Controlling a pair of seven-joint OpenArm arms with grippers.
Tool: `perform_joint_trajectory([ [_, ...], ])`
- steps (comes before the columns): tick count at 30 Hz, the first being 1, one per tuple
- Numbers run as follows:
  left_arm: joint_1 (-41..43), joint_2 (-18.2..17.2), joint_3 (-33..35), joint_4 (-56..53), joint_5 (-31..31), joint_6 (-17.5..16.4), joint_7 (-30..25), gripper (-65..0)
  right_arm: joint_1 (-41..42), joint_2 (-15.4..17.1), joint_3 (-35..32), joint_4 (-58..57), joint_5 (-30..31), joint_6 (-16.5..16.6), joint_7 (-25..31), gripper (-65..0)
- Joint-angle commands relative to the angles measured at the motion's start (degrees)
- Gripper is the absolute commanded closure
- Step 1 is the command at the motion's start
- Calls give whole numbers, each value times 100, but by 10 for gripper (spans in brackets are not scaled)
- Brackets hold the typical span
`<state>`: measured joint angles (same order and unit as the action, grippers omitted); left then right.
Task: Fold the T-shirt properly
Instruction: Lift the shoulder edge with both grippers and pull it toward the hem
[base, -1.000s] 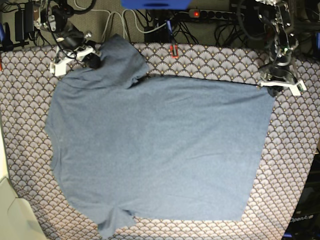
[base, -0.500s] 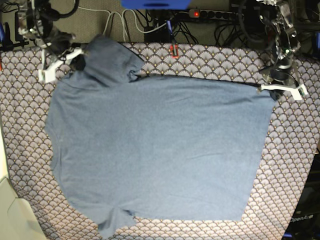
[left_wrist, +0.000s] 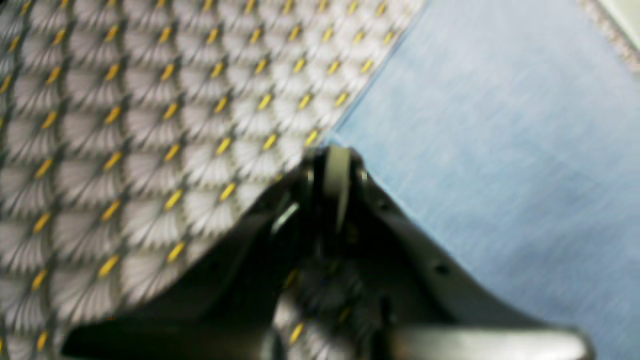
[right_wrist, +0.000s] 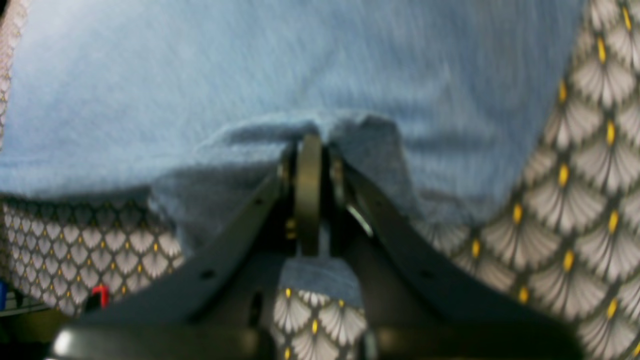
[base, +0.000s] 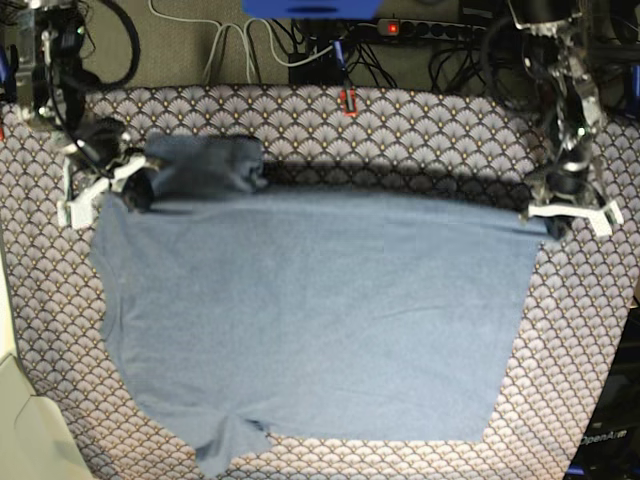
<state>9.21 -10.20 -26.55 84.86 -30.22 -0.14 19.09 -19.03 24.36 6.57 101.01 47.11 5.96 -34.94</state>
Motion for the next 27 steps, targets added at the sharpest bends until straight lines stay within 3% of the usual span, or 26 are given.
perform_joint_trajectory([
  [1,-126,-75,-22,99,72,-8,-155,-5,122,118,42,83,-48,-11,131,0],
  [9,-776,-49,347,55,1013,19,-155,-5,1089,83,51,-233,-1102,15,-467,0],
  [20,-1532,-49,444,-860,1198,1,-155,-5,2232,48,16,-1385,-1173,24,-493,0],
  [27,-2200,-75,444,-1440,1198,-8,-155,-5,3059,188,-626,-2088,-1173,24,-440,0],
])
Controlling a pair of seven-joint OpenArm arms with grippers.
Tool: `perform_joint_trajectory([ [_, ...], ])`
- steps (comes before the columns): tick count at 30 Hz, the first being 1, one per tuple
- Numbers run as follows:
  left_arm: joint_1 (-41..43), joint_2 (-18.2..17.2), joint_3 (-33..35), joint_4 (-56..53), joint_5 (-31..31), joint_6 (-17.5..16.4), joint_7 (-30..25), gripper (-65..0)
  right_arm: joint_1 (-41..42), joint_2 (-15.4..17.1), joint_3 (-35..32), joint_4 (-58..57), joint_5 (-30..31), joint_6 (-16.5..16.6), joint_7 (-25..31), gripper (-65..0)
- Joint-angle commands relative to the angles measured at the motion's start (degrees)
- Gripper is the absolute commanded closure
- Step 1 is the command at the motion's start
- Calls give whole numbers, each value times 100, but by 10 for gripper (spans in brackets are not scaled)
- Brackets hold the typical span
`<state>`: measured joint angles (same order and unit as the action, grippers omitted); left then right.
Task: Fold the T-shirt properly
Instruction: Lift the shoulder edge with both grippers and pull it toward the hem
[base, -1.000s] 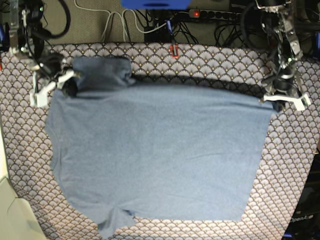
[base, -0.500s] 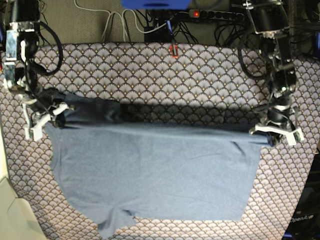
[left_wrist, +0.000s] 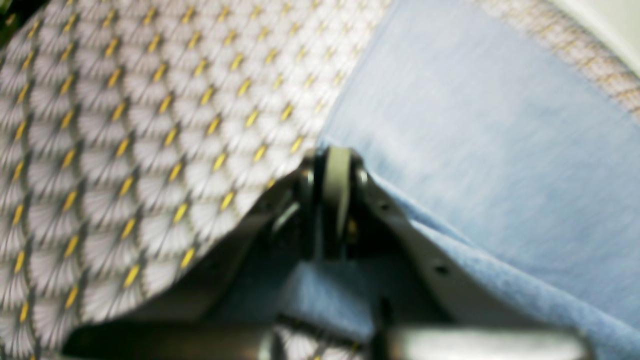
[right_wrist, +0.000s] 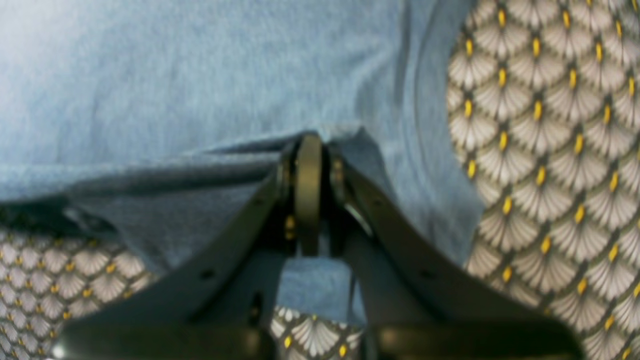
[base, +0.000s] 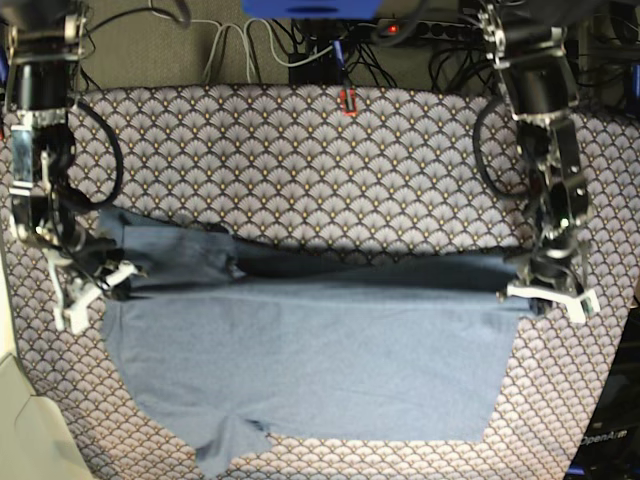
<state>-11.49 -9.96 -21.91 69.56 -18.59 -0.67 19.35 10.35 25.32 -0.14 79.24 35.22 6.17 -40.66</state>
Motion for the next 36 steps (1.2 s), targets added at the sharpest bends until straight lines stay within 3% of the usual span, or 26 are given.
perform_joint_trajectory([
  [1,-210,-108,-20,55,44,45,-182,-5,244,101,-69,-8,16,2,132,0],
  [8,-807,-565,868,-420,44,62,-226,-5,1167,180,-544,-685,7,2,141,0],
  [13,-1062,-600,1123,-798,44,53,-243,-5,1572,250,-1072,-1168,-37,2,440,0],
  [24,-1590,-609,1167,-1545,44,45,-261,-5,1580,-224,-1326,-1362,-1724,2,871,0],
  [29,-1845,-600,1475,-1756,44,45,-278,-5,1616,-348,-1318,-1362,-2120,2,897,0],
  [33,-1845,-600,1765,-1782,44,45,-841,-8,1695,-444,-1318,-1362,-2357,2,897,0],
  [36,-1845,-600,1879,-1923,44,62,-955,-9,1721,-471,-1309,-1370,-2393,-15,888,0],
])
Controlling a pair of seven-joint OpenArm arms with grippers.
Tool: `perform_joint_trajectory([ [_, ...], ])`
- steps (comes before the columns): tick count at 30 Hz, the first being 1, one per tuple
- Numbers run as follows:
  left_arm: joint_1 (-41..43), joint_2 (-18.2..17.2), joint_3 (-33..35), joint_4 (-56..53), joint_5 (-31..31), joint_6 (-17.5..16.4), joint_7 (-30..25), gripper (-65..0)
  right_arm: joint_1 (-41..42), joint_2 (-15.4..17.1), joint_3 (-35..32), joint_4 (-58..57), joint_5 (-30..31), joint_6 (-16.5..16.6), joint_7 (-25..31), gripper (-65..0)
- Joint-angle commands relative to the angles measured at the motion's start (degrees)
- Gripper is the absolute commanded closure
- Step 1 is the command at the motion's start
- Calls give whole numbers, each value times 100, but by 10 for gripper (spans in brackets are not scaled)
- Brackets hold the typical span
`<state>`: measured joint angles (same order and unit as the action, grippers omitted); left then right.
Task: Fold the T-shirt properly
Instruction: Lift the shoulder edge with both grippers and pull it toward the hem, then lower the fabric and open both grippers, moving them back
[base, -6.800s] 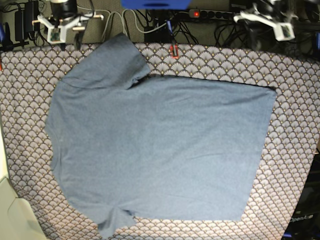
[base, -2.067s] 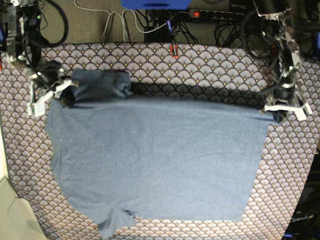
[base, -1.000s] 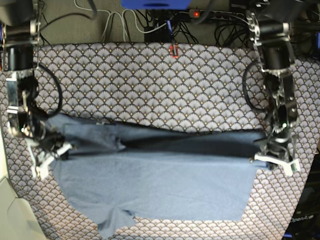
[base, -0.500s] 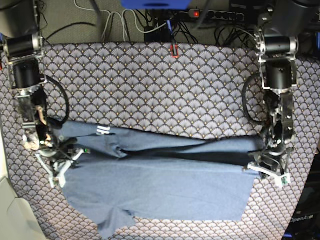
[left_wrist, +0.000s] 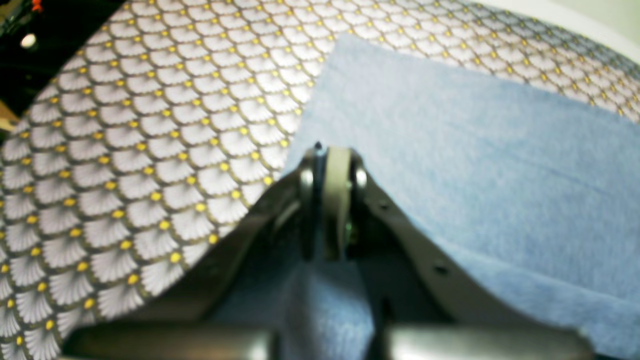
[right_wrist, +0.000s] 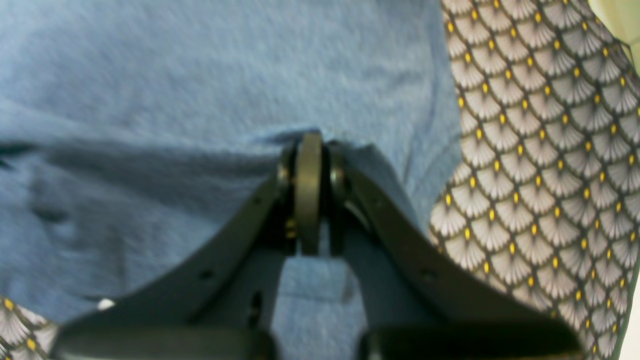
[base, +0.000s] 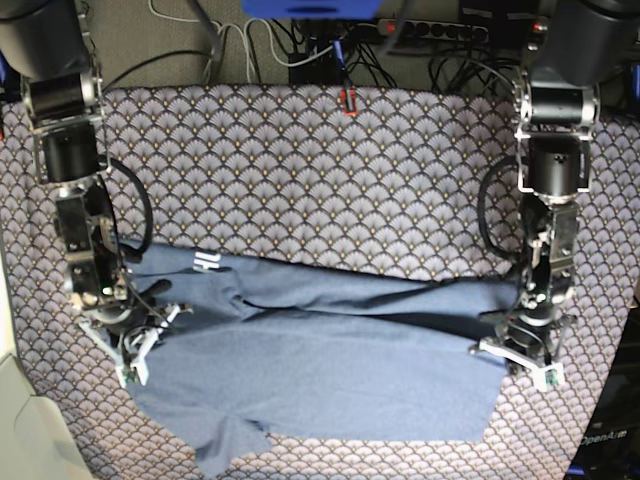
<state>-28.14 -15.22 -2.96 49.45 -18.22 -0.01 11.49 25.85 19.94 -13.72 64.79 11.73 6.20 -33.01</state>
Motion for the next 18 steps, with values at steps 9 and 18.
perform_joint_trajectory([
  [9,-179,-82,2,0,6,-12,-195,-30,330,58,57,-128,-43,-35,123,0],
  [18,-496,-170,28,-79,6,-21,-186,-368,532,58,57,-629,-8,-9,80,-17],
])
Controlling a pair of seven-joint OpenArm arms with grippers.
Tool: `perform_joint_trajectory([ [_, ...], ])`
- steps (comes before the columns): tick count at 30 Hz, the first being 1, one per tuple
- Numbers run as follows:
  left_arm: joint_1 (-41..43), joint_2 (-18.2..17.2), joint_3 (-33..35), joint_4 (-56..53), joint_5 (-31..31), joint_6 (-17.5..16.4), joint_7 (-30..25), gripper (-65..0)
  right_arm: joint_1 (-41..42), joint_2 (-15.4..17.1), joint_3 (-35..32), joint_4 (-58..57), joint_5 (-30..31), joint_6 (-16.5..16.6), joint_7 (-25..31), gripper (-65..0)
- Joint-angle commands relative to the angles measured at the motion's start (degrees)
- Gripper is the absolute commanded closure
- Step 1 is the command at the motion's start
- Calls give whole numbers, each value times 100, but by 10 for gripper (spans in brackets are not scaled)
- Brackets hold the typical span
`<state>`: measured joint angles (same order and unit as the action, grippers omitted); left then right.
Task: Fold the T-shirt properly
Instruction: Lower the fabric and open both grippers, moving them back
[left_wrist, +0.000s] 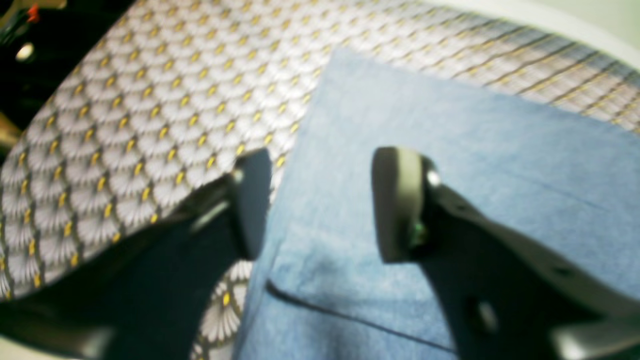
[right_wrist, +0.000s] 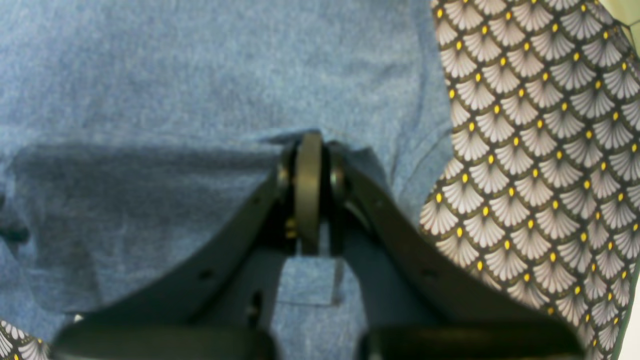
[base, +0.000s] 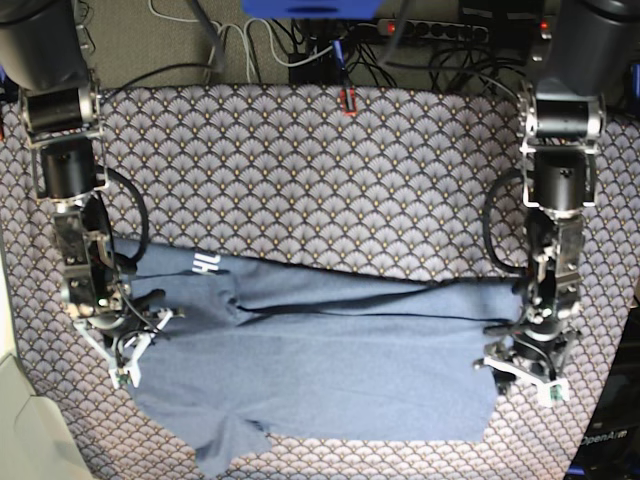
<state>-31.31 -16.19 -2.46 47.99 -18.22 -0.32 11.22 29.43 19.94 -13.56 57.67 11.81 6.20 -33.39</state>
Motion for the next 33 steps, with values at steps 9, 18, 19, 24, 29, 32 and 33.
perform_joint_trajectory([
  [9,208,-241,-75,375,-46,45,-125,-455,15,-30,24,92,-17,0,108,-237],
  [18,1404,111,-787,1052,-55,45,-142,-455,-495,85,174,1077,-43,-26,82,-252],
  [19,1447,137,-857,1025,-55,45,-160,-455,-591,85,244,1235,-43,-26,46,-252],
  [24,1509,234,-963,999,-20,27,-169,-455,-996,76,728,1877,-43,-9,-297,-252],
  [29,1447,269,-963,814,-46,27,-186,-455,-1427,102,991,2106,-43,0,-358,-252],
  [32,1351,269,-972,568,-46,27,-195,-455,-1708,190,1053,2308,-43,0,-349,-252],
  [33,1324,278,-972,498,-46,27,-195,-455,-1752,208,1062,2352,-43,0,-349,-252],
])
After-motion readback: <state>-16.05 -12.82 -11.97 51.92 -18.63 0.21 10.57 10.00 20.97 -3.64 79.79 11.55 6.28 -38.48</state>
